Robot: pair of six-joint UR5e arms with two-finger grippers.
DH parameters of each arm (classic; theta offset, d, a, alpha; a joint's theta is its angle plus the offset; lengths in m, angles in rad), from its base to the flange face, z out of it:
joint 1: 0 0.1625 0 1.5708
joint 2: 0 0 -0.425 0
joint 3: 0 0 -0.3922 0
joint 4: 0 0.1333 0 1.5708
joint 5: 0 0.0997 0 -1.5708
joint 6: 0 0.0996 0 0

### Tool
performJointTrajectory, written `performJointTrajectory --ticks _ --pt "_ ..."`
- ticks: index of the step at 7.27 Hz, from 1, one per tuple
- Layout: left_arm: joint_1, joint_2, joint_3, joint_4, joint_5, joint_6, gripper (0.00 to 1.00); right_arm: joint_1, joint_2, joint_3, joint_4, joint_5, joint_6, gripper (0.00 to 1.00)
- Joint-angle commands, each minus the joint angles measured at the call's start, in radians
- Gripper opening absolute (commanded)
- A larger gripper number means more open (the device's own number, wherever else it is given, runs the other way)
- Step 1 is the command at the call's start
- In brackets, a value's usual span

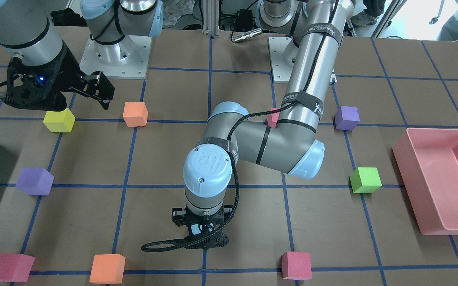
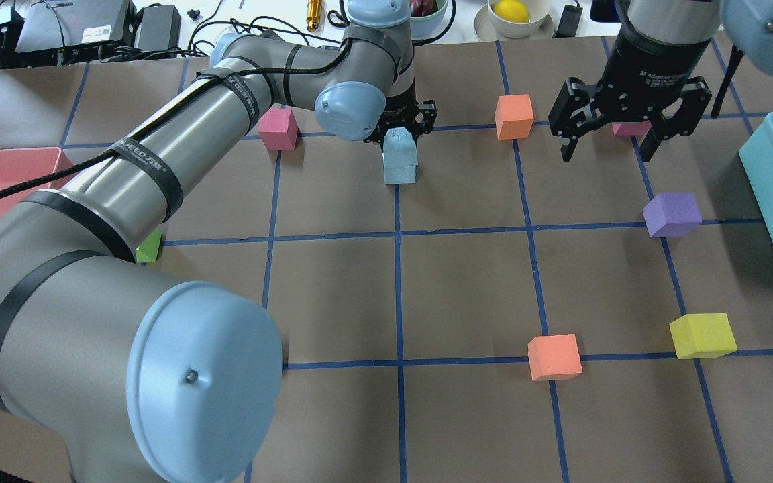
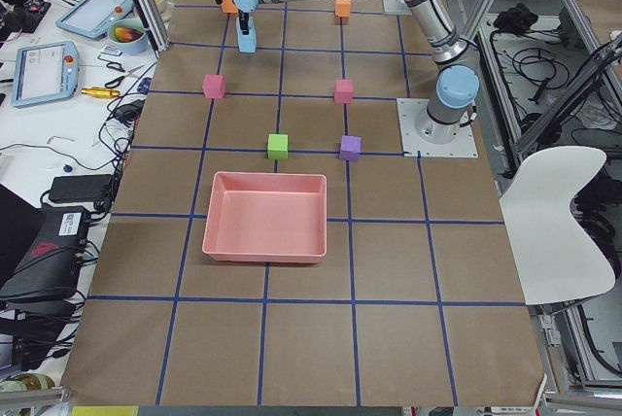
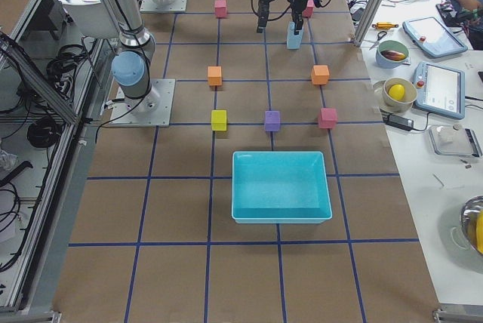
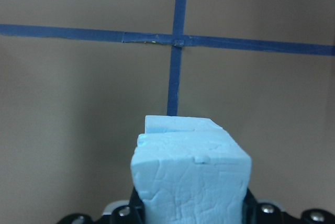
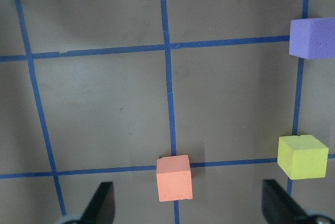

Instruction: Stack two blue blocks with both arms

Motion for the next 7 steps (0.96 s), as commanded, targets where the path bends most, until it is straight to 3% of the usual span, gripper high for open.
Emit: performJointTrajectory --ticks 1,3,5,7 --pt "0.001 0.006 0.002 0.005 -0.008 -0.001 1.0 0.0 -0.016 0.018 -0.001 0.012 -0.008 1.0" --pt "0.06 0.096 0.028 -0.038 -0.008 0.021 1.0 0.005 -0.021 0.021 0.001 0.017 -0.015 1.0" --pt "0.146 0.23 0.024 -0.235 0.003 0.233 1.0 0.047 -0.019 0.023 -0.002 0.008 -0.013 1.0" --pt "0.27 0.38 0.013 -0.489 -0.026 0.319 1.0 0.049 -0.018 0.027 -0.002 -0.002 -0.013 1.0"
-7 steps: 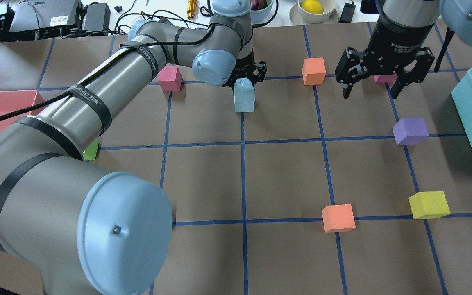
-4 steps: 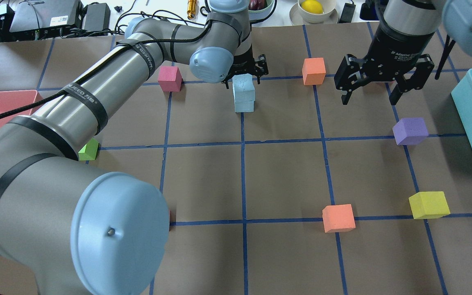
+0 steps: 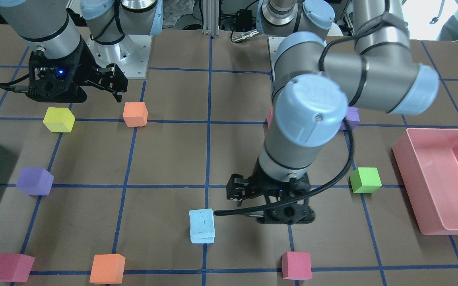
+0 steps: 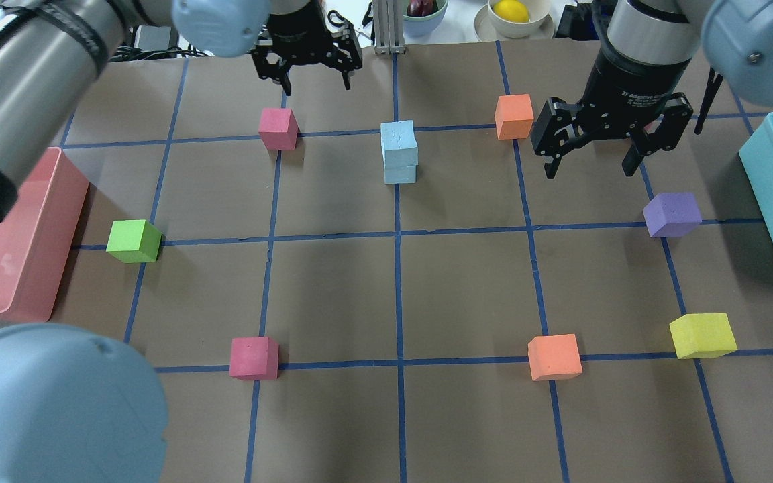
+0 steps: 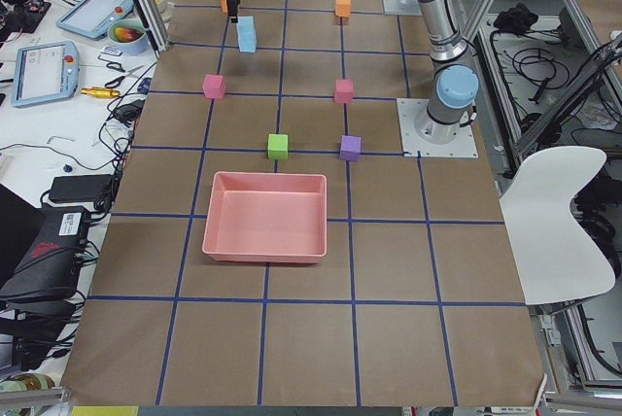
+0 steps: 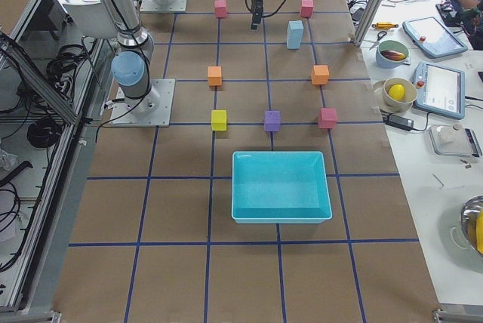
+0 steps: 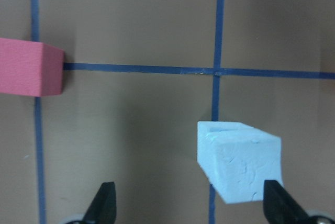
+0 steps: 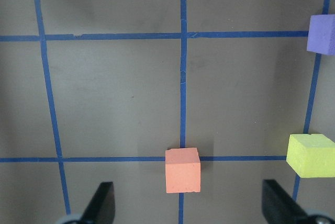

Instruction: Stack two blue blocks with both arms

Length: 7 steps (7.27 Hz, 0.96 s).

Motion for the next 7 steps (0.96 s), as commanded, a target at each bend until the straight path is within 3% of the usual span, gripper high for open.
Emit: performJointTrajectory --ticks 1,3,4,6,7 --pt "0.13 0.178 -0.006 -0.283 -0.016 0.174 1.0 0.004 0.001 0.003 0.0 -0.006 0.0 1.0" --pt "0.131 0.338 -0.035 -0.342 0.005 0.185 1.0 0.004 0.001 0.003 0.0 -0.008 0.002 1.0" --pt "0.132 0.401 -0.14 -0.339 0.036 0.17 1.0 0.004 0.001 0.003 -0.002 -0.006 0.002 1.0" --pt "0.152 0.466 -0.336 -0.142 0.036 0.178 1.0 0.004 0.001 0.003 -0.002 -0.008 0.002 1.0" --pt "0.152 0.481 -0.367 -0.094 0.04 0.179 1.0 0.003 0.001 0.001 -0.003 -0.006 0.002 1.0"
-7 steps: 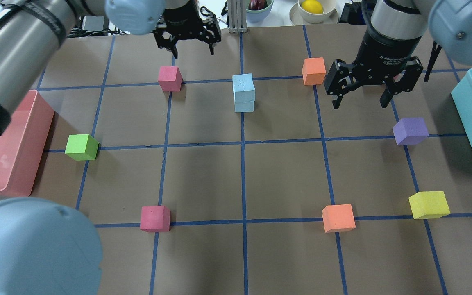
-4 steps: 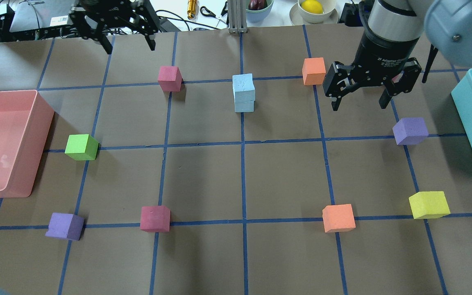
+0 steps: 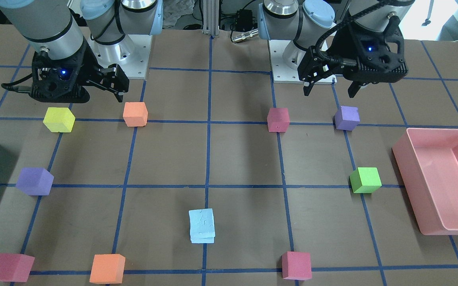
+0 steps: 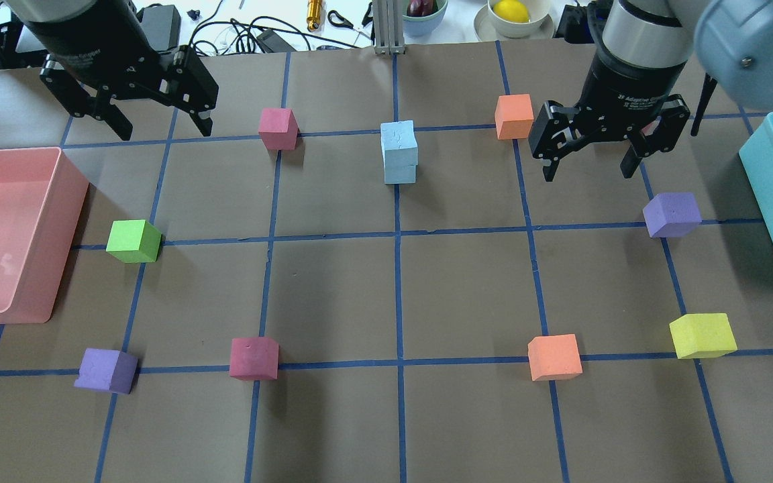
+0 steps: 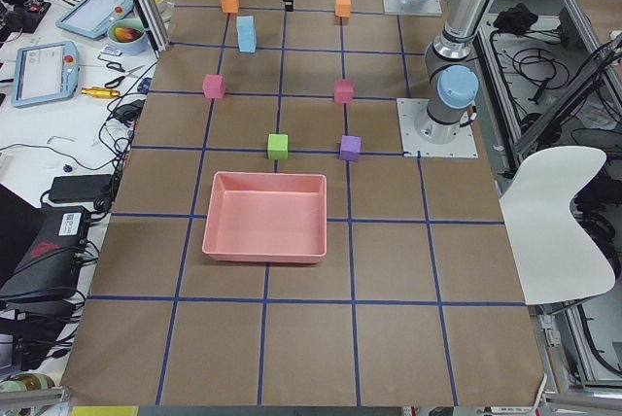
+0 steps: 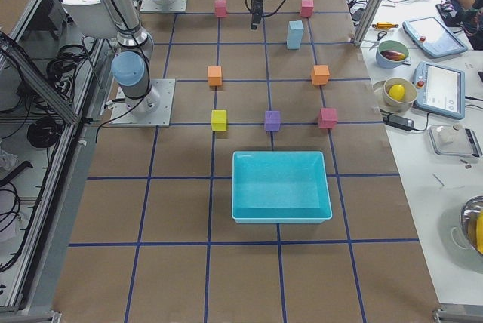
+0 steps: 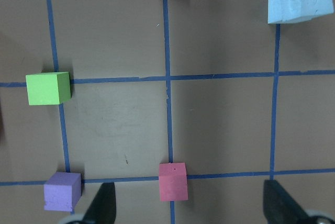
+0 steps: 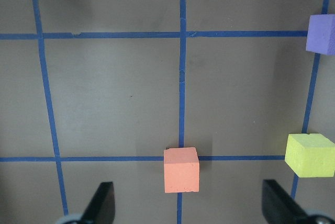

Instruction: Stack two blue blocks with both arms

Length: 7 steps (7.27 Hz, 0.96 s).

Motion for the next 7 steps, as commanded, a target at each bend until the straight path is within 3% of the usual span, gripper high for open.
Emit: performJointTrajectory --ticks 1,7 --pt "0.008 0.035 -0.068 0.081 0.008 0.004 1.0 0.0 0.0 0.0 -0.001 0.001 0.001 1.0" --pt "0.012 0.049 -0.07 0.073 0.061 0.07 1.0 0.0 0.0 0.0 -0.001 -0.004 0.003 1.0"
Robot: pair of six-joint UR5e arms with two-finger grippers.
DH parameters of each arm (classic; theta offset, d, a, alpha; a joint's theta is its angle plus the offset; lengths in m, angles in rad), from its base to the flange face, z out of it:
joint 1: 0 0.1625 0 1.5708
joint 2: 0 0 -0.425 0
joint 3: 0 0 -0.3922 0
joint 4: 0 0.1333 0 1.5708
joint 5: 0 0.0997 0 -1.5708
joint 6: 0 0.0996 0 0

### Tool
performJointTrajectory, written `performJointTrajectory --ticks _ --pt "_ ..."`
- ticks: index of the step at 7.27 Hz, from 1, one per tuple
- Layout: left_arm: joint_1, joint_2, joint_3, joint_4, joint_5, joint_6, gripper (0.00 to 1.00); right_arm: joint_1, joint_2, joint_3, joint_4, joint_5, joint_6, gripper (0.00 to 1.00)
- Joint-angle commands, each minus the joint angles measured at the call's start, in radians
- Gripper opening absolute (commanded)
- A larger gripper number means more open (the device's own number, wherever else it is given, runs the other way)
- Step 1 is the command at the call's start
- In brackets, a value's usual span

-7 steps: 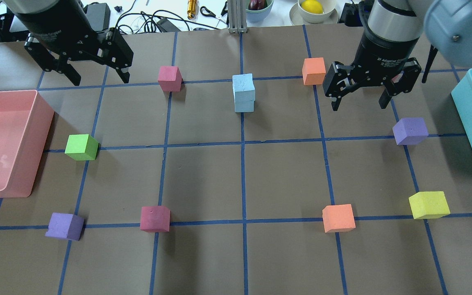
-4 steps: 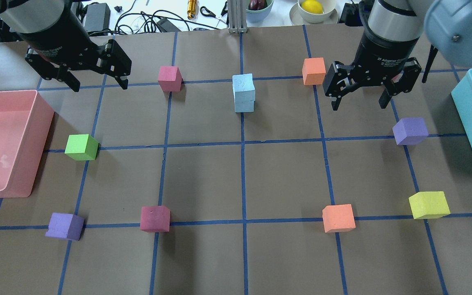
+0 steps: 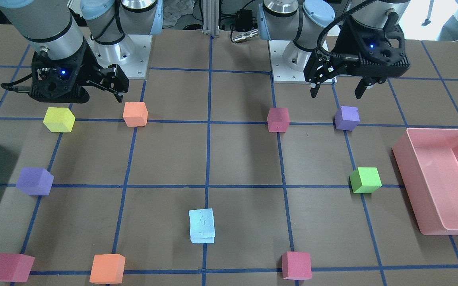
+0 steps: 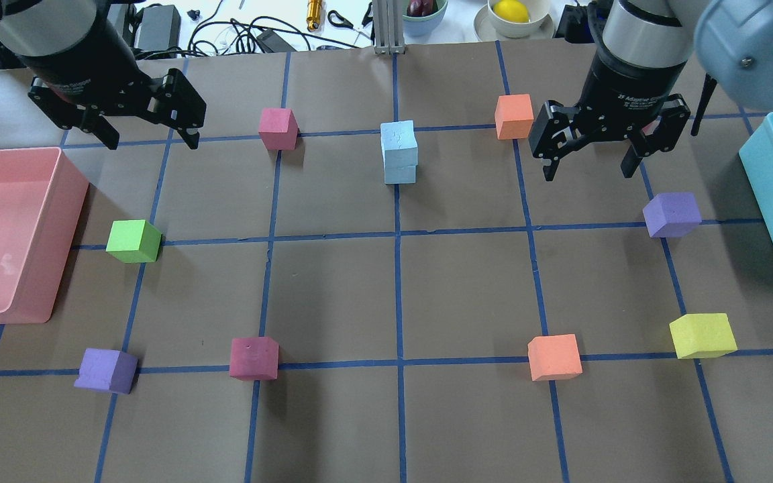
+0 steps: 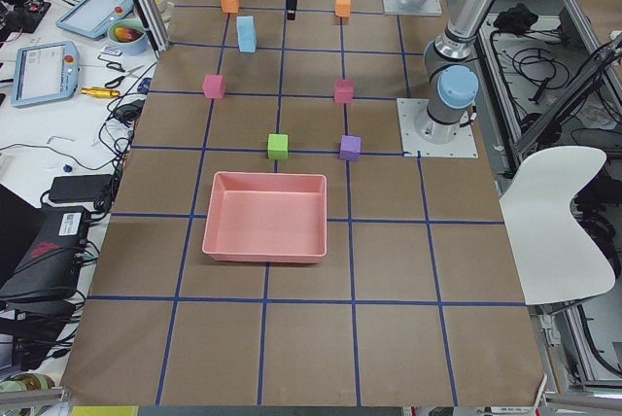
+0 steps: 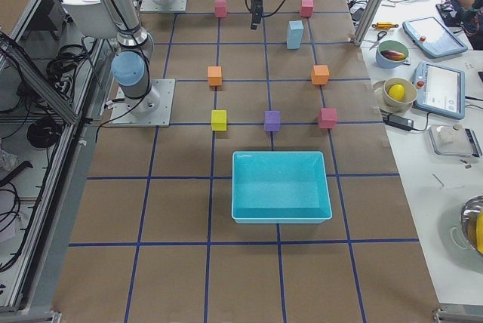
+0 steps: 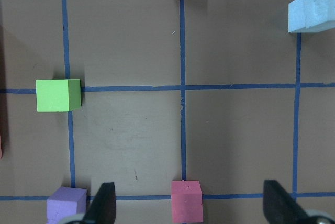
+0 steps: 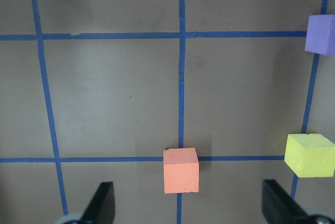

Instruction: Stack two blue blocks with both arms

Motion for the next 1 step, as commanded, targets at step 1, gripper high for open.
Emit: performJointTrajectory --ticks 1 --pt "0.0 -0.001 -0.002 0.002 0.006 0.02 1.0 0.0 0.0 0.001 0.002 -0.002 0.001 1.0"
